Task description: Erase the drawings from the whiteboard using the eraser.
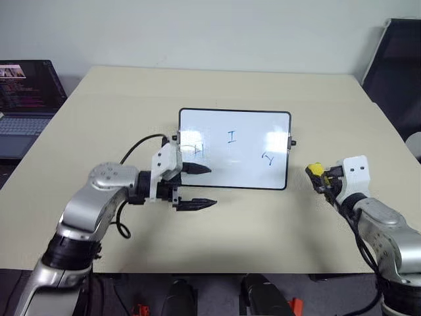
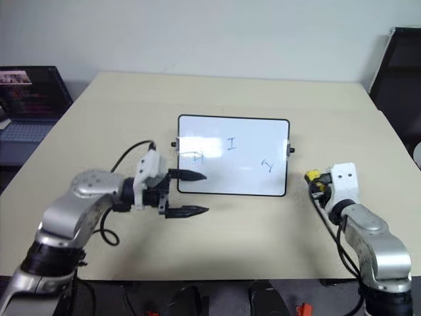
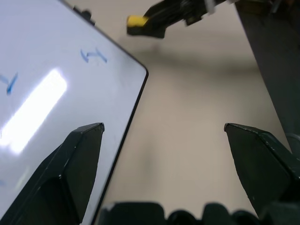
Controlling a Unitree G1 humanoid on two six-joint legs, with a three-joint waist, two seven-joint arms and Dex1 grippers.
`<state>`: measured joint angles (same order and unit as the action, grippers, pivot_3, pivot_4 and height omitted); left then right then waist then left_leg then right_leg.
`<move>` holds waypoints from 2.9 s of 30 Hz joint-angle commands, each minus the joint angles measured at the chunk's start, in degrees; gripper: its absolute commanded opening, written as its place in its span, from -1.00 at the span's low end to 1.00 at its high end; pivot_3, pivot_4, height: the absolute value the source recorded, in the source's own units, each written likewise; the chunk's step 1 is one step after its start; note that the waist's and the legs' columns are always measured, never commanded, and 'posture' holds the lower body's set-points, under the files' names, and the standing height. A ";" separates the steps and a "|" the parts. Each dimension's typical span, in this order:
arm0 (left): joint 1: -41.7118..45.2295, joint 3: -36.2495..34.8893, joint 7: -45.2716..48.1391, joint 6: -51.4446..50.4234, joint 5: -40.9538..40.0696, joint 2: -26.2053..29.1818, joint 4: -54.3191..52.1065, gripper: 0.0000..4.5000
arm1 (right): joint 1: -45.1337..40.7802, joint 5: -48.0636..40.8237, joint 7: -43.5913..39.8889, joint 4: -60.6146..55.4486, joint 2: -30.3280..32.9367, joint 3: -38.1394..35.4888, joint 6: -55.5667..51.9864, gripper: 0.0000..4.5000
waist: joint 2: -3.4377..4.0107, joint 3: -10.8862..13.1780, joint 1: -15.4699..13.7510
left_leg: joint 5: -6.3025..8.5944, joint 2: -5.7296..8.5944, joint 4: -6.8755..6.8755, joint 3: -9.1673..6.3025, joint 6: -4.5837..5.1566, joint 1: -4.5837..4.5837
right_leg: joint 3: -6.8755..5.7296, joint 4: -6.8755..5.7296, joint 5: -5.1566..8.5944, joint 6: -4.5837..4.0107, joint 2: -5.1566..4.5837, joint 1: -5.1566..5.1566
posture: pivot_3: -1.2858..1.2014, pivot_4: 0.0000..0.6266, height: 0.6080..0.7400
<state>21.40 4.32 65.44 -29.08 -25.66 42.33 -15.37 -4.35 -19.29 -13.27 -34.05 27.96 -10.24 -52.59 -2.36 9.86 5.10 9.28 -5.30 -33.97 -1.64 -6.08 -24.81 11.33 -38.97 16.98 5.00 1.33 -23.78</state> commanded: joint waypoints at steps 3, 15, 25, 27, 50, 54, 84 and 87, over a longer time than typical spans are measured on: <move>-3.87 -3.66 -3.69 -1.06 -0.61 1.65 -5.82 1.00 | 3.54 -5.32 -4.09 -11.35 -0.52 1.86 -0.54 -0.50 | -0.01 0.00 -0.06 | 0.00 0.01 -0.08 0.00 0.00 0.02 | 0.02 0.00 0.07 -0.14 -0.01 0.04 | 0.03 -0.52 1.00; 2.58 -1.26 -2.25 1.46 -1.21 -2.05 -0.95 1.00 | -11.56 7.61 0.14 0.99 -1.53 16.39 6.63 -0.50 | -0.03 0.01 0.04 | -0.01 0.02 -0.50 0.03 0.01 0.03 | 0.05 0.01 -0.11 -0.13 -0.02 0.14 | 0.03 -0.52 1.00; 3.17 -0.59 -0.84 5.80 0.22 -3.08 2.89 1.00 | -16.78 14.87 2.04 11.10 -5.96 19.84 11.17 -0.51 | -0.03 0.01 -0.07 | -0.01 0.00 -0.07 0.01 0.01 -0.03 | -0.04 0.02 -0.11 -0.04 -0.01 -0.01 | 0.03 -0.52 1.00; 2.93 -0.56 -0.87 6.81 0.61 -3.32 3.50 1.00 | -14.85 15.10 0.02 10.62 -4.91 21.84 8.79 -0.51 | -0.03 0.00 -0.09 | -0.01 0.00 -0.05 0.01 0.01 -0.03 | -0.05 0.01 -0.12 -0.03 -0.01 -0.01 | 0.03 -0.52 1.00; 3.90 0.31 -1.22 6.39 0.70 -3.73 2.88 1.00 | -12.47 20.45 -5.78 9.40 0.78 23.99 1.67 -0.51 | -0.10 -0.04 0.15 | -0.07 0.02 -0.77 0.01 0.11 0.07 | 0.06 -0.02 -0.19 -0.08 -0.02 0.32 | 0.03 -0.52 1.00; 4.28 0.60 -1.24 5.99 0.56 -3.92 2.67 1.00 | -14.90 21.87 -5.22 9.66 0.19 24.23 2.36 -0.51 | -0.11 -0.04 0.45 | -0.08 0.02 -0.82 0.01 0.12 0.08 | 0.08 -0.02 -0.20 -0.08 -0.02 0.32 | 0.03 -0.52 1.00; 0.95 -3.98 -8.39 2.58 -0.54 -4.85 2.16 1.00 | -16.75 16.85 -11.98 7.65 -5.35 18.83 6.33 -0.51 | -0.13 0.00 1.66 | -0.11 0.04 -0.83 0.04 0.16 0.07 | 0.17 0.01 -0.20 -0.06 -0.02 0.24 | 0.03 -0.52 1.00; -1.10 -7.13 -11.83 3.26 -0.52 -5.34 2.31 1.00 | -14.90 13.62 -13.02 5.44 -7.17 16.52 9.66 -0.51 | -0.13 0.00 1.50 | -0.10 0.04 -0.57 0.03 0.15 0.03 | 0.11 -0.01 -0.20 -0.05 -0.02 0.17 | 0.03 -0.52 1.00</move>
<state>20.68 0.14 55.48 -26.78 -25.53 37.30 -12.31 -19.83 -3.93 -25.75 -25.64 21.08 8.54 -45.80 -2.49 9.86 6.60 9.18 -5.26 -34.33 -1.61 -5.93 -24.80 11.43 -38.92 16.80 4.93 1.31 -23.65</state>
